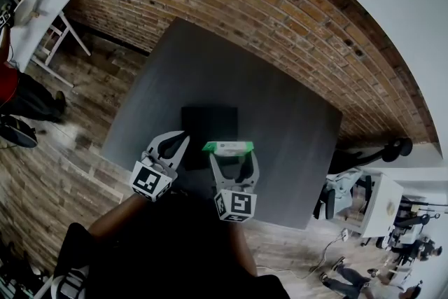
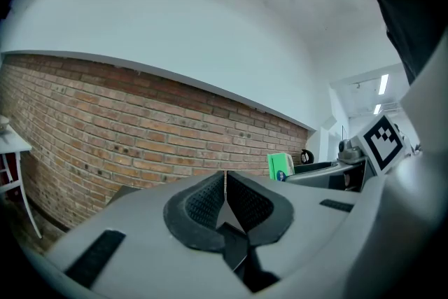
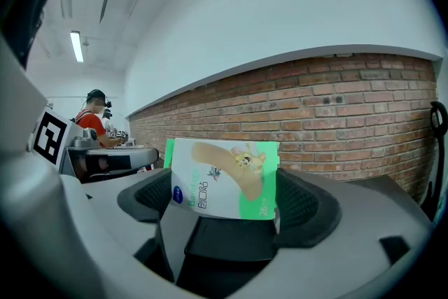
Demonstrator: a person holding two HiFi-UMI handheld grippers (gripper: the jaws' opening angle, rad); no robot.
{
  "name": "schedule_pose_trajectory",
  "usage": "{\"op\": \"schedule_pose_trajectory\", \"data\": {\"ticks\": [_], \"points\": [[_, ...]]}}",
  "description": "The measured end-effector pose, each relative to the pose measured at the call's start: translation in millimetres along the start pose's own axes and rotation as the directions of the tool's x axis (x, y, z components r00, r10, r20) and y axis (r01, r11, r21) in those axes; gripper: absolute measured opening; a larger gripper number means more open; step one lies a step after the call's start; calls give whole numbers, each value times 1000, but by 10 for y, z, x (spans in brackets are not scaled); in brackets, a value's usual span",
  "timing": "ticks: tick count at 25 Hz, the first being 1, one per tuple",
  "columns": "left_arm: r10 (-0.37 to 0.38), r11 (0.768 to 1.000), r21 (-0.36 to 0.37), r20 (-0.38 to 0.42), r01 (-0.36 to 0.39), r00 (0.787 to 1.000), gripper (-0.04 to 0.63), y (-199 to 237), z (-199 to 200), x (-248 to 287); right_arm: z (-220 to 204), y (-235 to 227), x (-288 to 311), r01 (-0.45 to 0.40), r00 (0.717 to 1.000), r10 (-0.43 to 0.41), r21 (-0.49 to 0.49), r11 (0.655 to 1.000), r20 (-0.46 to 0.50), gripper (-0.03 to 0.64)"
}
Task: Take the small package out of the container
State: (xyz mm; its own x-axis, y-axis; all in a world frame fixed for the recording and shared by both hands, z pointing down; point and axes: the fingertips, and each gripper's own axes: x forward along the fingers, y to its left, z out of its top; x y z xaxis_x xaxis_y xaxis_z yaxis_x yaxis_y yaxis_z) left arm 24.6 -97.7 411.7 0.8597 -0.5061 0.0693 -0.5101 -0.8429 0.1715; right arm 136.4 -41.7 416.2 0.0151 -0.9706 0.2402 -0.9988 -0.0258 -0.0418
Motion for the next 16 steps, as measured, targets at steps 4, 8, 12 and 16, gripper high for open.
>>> {"op": "schedule_pose_trajectory", "data": {"ticks": [4, 8, 12, 16], "points": [[-10, 1000, -2, 2, 10, 1000, 37, -17, 2, 60, 19, -42, 19, 2, 1000, -2, -1, 1000, 4, 445], [-8, 1000, -4, -6, 8, 1000, 37, -34, 4, 72, 25, -52, 11, -1, 1000, 1, -3, 1000, 5, 445], [-12, 1000, -4, -1, 12, 1000, 37, -51, -2, 77, 26, -61, -5, 0, 1000, 0, -6, 1000, 5, 445], [-9, 1000, -8, -7, 9, 1000, 37, -62, -23, 77, 10, -76, -21, 2, 1000, -2, -4, 1000, 2, 445]]}}
